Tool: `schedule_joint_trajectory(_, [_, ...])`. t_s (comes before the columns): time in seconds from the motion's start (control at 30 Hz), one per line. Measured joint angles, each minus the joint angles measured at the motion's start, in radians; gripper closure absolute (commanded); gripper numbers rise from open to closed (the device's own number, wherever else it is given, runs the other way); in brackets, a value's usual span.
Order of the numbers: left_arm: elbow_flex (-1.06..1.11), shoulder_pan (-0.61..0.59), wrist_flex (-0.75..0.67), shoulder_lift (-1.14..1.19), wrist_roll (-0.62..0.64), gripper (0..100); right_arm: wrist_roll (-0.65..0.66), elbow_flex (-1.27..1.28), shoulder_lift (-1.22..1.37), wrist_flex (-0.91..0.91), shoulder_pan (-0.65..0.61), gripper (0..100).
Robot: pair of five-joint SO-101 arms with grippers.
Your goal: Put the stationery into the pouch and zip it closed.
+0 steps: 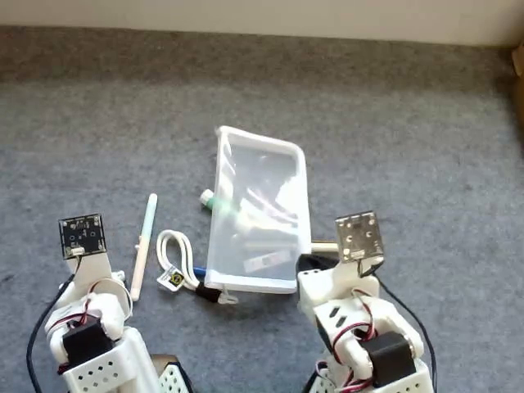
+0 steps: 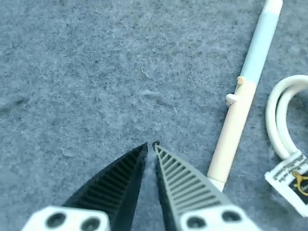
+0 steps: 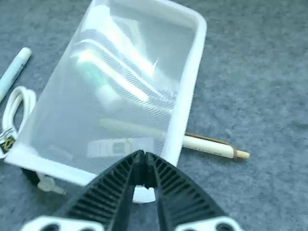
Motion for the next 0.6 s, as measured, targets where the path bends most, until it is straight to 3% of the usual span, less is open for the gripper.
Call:
schedule_joint_trajectory(0.33, [0.000, 0.000, 0.000, 0.000, 0.000, 96, -0.078, -0.227, 0.419, 0.012, -0.183, 99.4])
schedule_joint_trajectory(0.6, [0.000, 0.000, 0.000, 0.000, 0.000, 96, -0.133, -0.262, 0.686, -0.003, -0.365, 99.4])
